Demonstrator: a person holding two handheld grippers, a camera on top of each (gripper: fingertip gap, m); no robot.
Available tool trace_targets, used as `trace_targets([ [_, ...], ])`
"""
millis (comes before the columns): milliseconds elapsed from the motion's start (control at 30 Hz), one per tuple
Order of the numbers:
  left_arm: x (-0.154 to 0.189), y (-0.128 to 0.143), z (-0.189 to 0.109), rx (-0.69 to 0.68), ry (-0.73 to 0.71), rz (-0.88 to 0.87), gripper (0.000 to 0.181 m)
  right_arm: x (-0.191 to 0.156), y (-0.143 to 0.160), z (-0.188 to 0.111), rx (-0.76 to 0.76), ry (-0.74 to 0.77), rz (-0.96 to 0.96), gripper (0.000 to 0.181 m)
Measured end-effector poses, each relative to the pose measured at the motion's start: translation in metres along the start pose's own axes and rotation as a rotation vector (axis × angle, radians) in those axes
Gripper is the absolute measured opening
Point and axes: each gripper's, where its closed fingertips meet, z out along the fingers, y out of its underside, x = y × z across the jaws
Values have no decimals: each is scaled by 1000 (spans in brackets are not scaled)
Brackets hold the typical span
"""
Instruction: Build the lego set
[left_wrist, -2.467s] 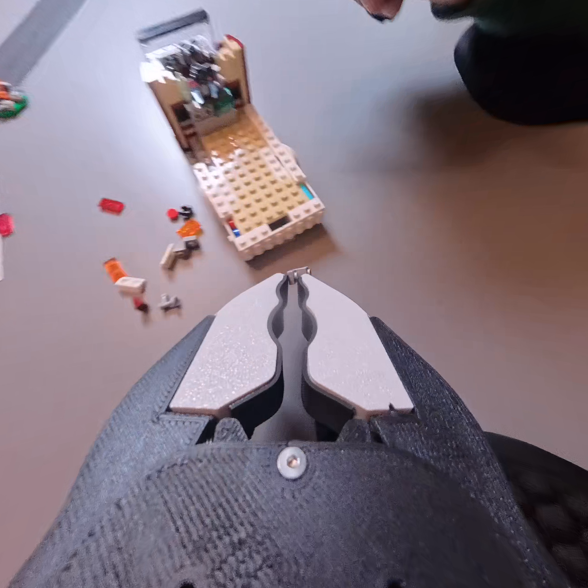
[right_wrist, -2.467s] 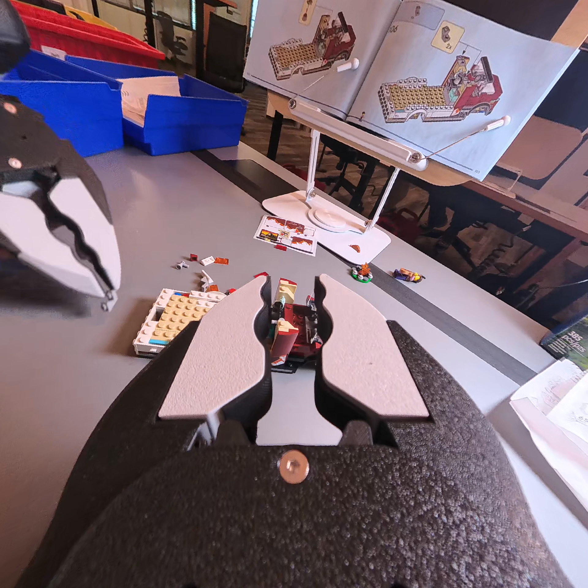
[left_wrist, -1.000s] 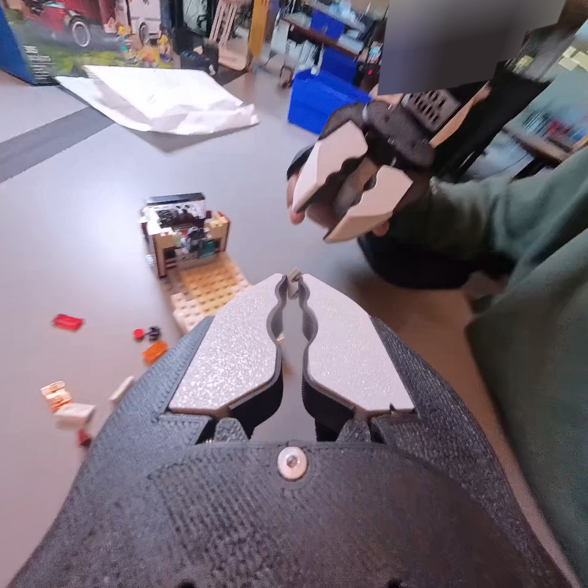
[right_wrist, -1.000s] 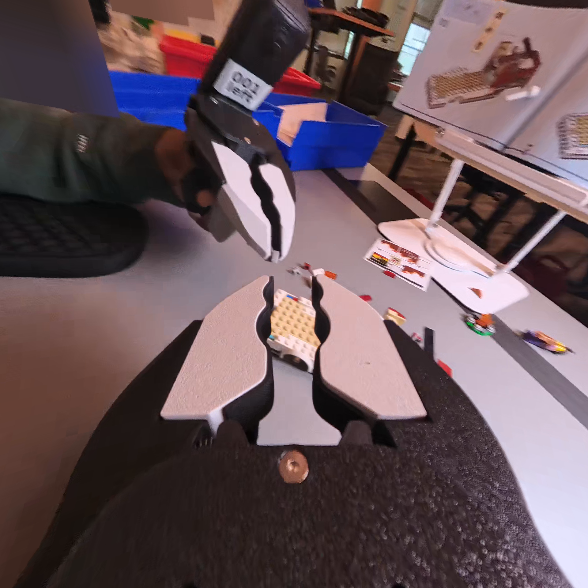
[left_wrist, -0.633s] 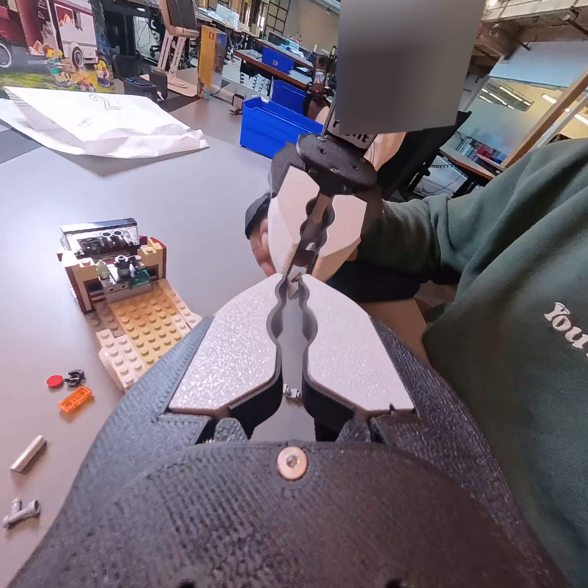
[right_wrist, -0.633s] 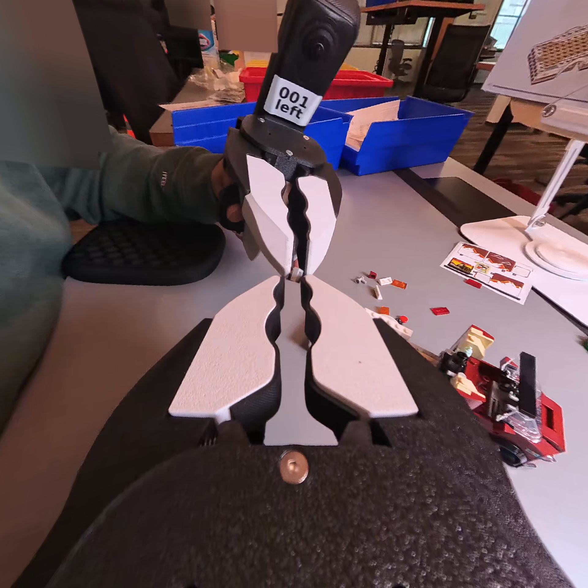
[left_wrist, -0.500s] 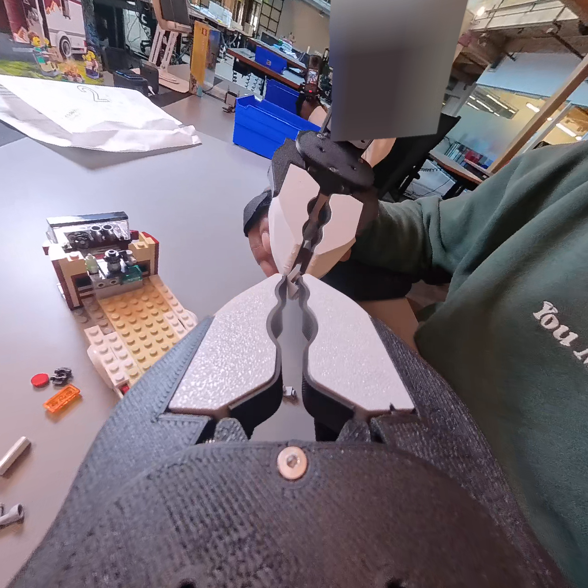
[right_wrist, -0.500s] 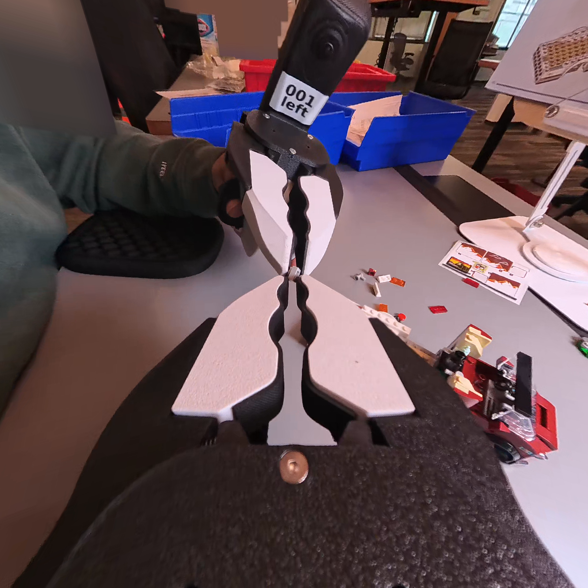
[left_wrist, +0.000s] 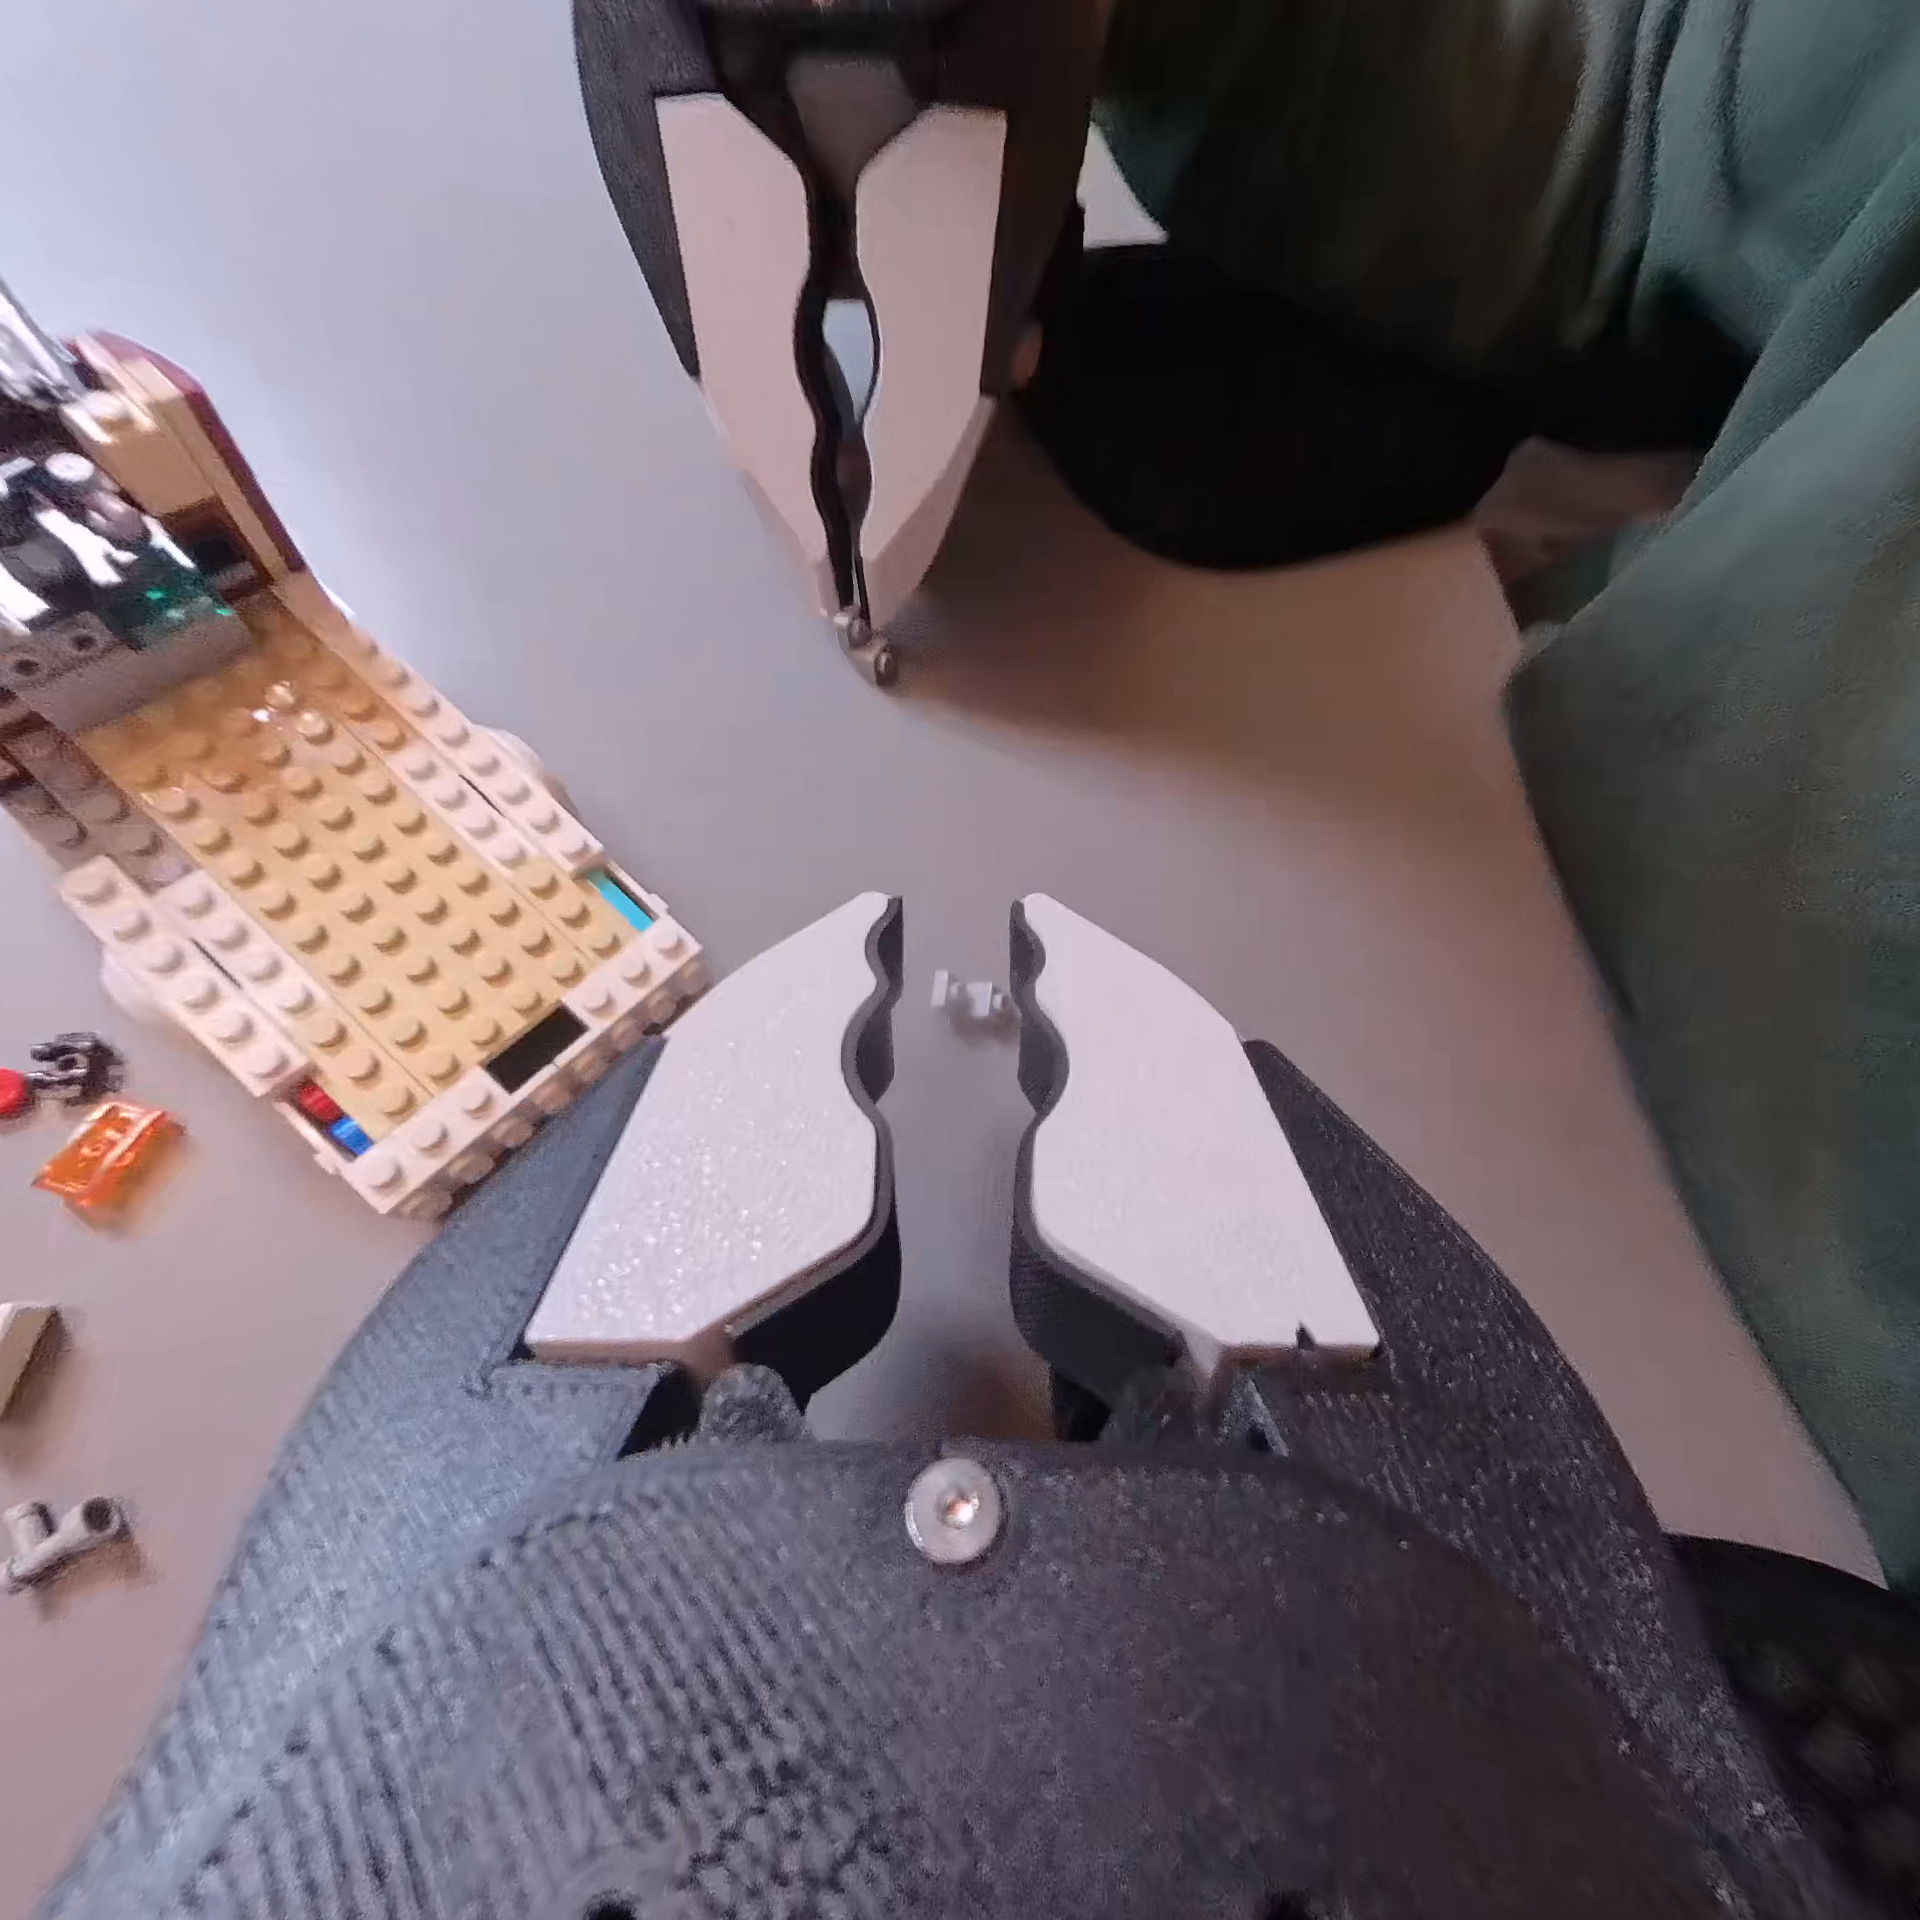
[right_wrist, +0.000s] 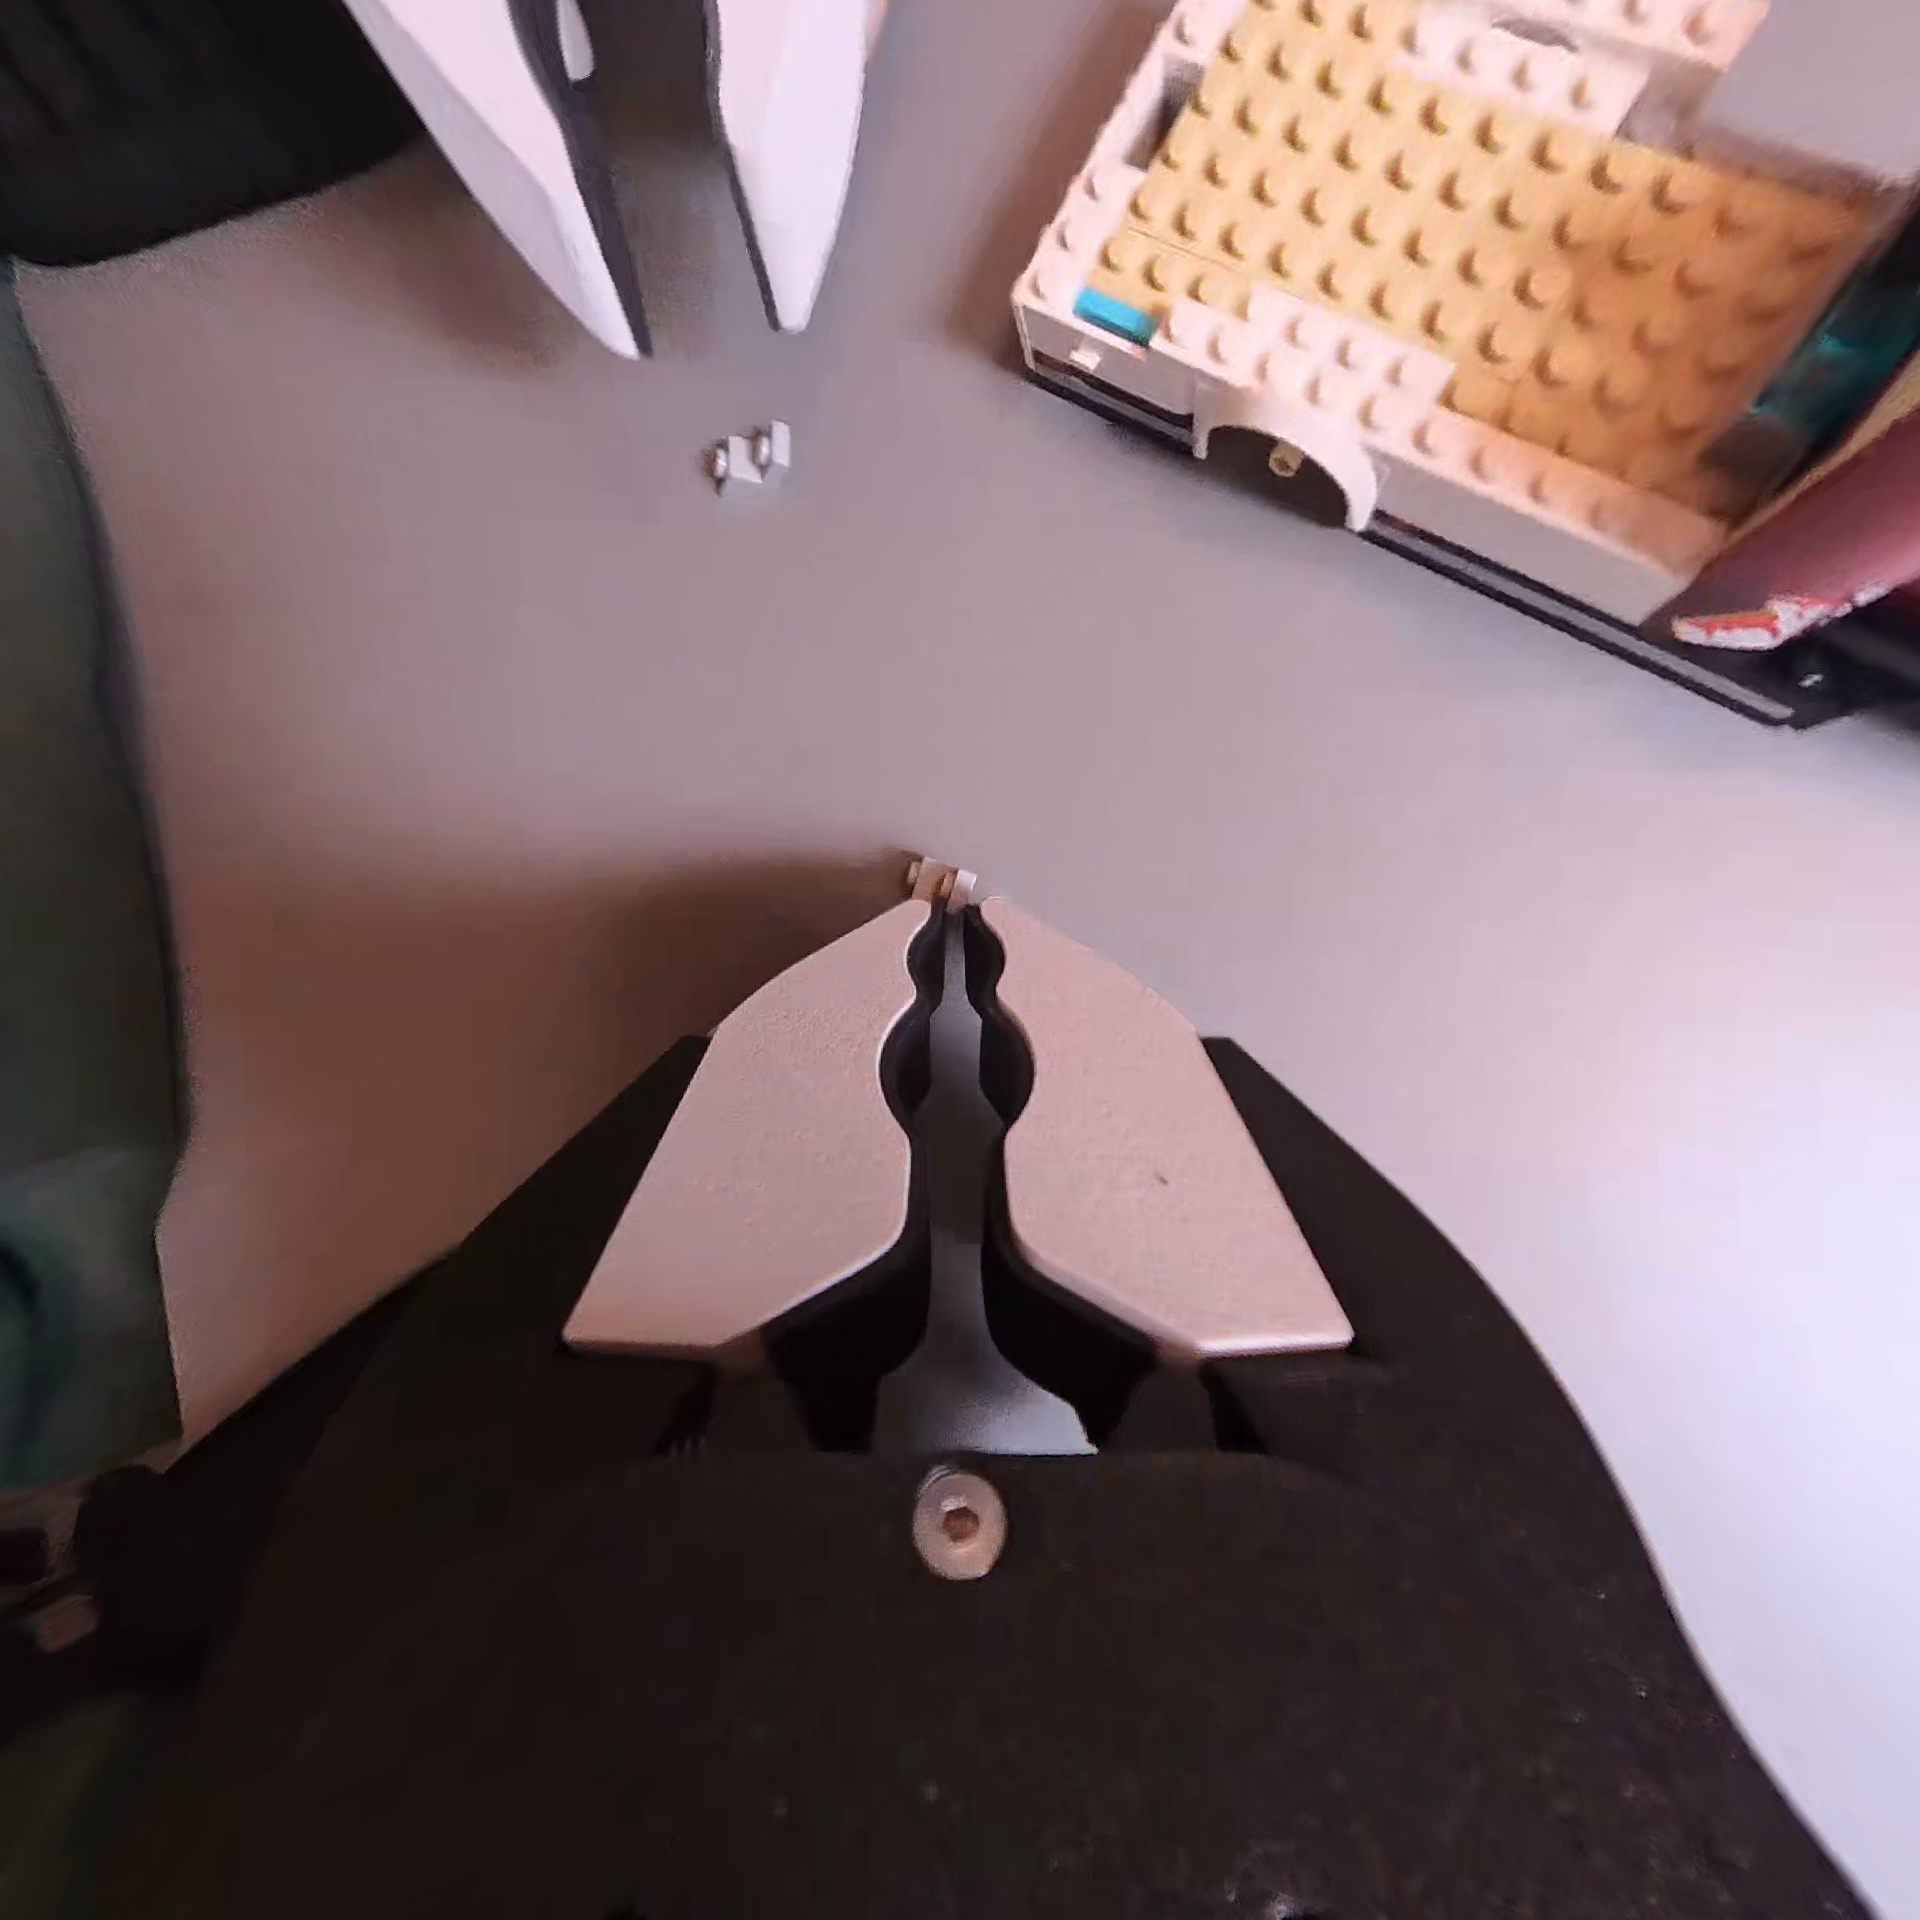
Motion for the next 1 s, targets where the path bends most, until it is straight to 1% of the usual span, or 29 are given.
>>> trace_targets([
  [133, 6, 14, 10, -89, 22, 18, 24, 11, 5, -5, -4, 62, 15, 4],
  [200, 9, 16, 11, -108, 29, 29, 25, 19, 6, -8, 3, 104, 22, 12],
  [300, 10, 17, 12, -120, 24, 38, 27, 27, 2, -17, 53, 150, 32, 19],
  [400, 12, 21, 14, -145, 27, 54, 27, 34, -6, -25, 110, 188, 36, 22],
  [467, 11, 26, 16, -175, 14, 68, 26, 37, -8, -28, 126, 216, 27, 23],
  [567, 11, 33, 19, -219, 2, 91, 18, 43, -13, -31, 158, 255, 21, 24],
  [833, 6, 30, 17, -188, -6, 72, 17, 62, -38, -40, 306, 389, 12, 25],
  [900, 3, 25, 12, -158, -13, 59, 17, 69, -48, -41, 354, 442, 8, 30],
  [1000, -2, 12, 2, -86, -24, 37, 17, 80, -68, -40, 368, 555, -34, 43],
])
